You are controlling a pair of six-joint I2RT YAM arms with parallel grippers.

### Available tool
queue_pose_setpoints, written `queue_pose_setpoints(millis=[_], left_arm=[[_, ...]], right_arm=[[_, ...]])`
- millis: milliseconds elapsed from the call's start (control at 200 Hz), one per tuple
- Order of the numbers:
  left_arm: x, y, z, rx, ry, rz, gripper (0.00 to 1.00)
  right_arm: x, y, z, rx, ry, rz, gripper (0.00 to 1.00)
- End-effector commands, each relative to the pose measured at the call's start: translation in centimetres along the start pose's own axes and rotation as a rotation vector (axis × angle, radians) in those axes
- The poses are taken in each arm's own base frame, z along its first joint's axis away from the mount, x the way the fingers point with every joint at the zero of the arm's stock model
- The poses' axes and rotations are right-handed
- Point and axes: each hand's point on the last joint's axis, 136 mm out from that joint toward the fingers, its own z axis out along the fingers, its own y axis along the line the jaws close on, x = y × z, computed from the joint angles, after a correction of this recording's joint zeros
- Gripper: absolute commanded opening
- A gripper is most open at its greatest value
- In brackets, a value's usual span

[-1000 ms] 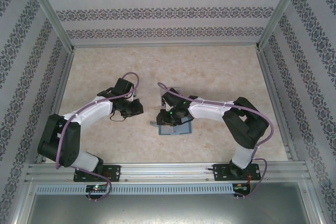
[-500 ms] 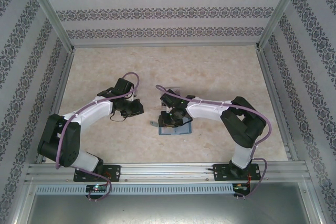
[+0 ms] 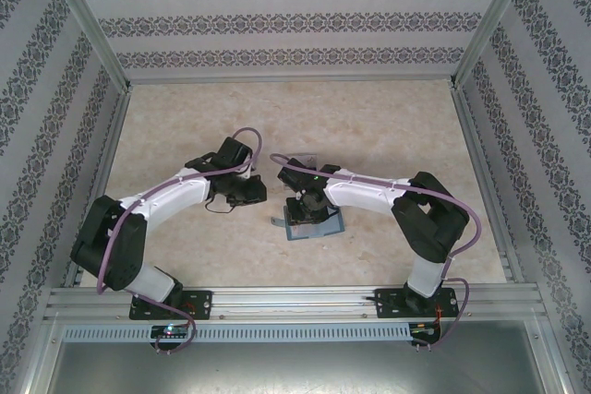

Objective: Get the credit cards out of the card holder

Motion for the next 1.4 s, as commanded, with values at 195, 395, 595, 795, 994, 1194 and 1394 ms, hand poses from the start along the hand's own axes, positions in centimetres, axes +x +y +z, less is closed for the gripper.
queue_pose_setpoints(millis=[195,395,595,795,994,1194,1394], left_arm=[[0.6,-2.7,1.2,0.063,-0.005,-0.019,0.14],[1.5,-2.9,1.6,0.057,0.001,-0.020,0.14],[1.7,-2.7,1.3,0.043,-0.002,-0.019,0.14],[1.7,-2.6,0.9,0.032,-0.009,-0.009,0.14],[1.8,-2.5,0.8,0.029,-0.004,0.000,0.14],[2.3,-3.0,1.2,0.041,0.012,0.012,0.14],[2.8,-3.5,1.6,0.049,0.022,0.013,0.14]], right_arm=[[0.1,-1.6,-0.9,0.092,-0.029,-0.017,0.34],[0.2,-2.0,-0.4,0.115,-0.021,-0.023,0.39],[0.5,-2.7,0.7,0.155,0.004,-0.025,0.39],[1.0,-3.5,1.5,0.203,0.020,-0.017,0.37],[1.0,-3.0,1.0,0.190,0.006,-0.002,0.29],[0.5,-2.2,-1.3,0.142,-0.046,0.010,0.14],[0.1,-1.0,-2.8,0.075,-0.075,0.018,0.04]])
